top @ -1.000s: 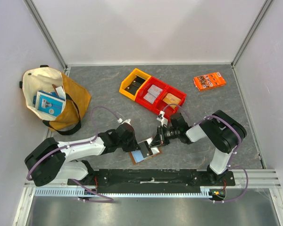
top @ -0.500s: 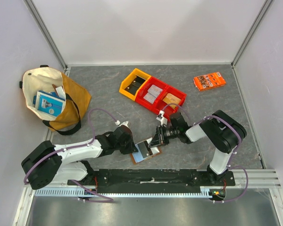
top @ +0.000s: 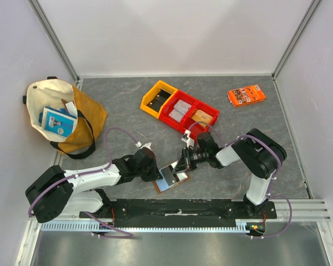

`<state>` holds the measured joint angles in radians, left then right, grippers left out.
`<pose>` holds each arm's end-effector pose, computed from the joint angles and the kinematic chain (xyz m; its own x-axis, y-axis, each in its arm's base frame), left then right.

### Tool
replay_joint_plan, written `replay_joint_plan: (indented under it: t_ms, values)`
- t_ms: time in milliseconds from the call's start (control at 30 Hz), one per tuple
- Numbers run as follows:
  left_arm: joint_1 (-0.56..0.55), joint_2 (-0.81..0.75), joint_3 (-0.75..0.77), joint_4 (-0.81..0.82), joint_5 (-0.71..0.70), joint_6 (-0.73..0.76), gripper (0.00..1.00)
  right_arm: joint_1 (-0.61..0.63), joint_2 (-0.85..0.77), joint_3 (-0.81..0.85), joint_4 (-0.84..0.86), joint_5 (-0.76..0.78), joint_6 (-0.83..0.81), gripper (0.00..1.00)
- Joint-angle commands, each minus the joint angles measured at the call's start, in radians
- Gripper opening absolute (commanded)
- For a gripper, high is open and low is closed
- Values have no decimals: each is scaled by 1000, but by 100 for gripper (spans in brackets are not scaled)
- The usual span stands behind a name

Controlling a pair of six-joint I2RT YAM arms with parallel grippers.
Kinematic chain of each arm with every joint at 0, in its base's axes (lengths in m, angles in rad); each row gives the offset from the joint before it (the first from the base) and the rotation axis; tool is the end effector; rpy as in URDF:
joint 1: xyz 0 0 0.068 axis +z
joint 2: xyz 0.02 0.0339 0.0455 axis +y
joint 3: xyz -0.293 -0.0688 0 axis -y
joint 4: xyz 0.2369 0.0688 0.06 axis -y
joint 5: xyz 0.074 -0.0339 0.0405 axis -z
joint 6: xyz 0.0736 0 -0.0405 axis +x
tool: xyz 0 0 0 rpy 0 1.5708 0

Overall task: Take the credit cards out of the card holder
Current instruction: Remove the credit card from the card holder, then place the credit card in the storage box.

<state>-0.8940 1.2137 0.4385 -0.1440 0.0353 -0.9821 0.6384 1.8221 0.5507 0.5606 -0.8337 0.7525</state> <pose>0.1347 -0.1718 0.1478 -0.9356 -0.1625 -0.3134 0.0259 0.8538 -0.5200 0.2194 0.2307 0.1081 -0.9642 -0.1434 -0.2230 -0.2632 0.4157 0.8706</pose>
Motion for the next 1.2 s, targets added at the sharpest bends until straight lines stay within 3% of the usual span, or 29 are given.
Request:
replay_joint_plan:
  t_ms: [0, 467, 700, 833, 1000, 1067, 1167]
  values:
    - [-2, 23, -14, -54, -11, 28, 2, 4, 14, 26, 19, 4, -8, 3]
    - [-2, 10, -32, -52, -17, 20, 2, -120, -130, 0, -235, 51, -180, 0]
    - [-2, -49, -34, -49, -31, 20, 4, -144, -286, 0, -346, 122, -213, 0]
    - [-2, -152, -26, -14, -57, 28, 23, -144, -420, -8, -357, 166, -165, 0]
    - [-2, -319, -47, 128, -64, 36, 69, -144, -619, -69, -225, 237, 5, 0]
    - [-2, -374, -72, 260, -54, 37, 79, -143, -687, -112, -135, 264, 98, 0]
    - [-2, -431, -96, 395, -40, 37, 87, -144, -783, -164, -45, 320, 214, 0]
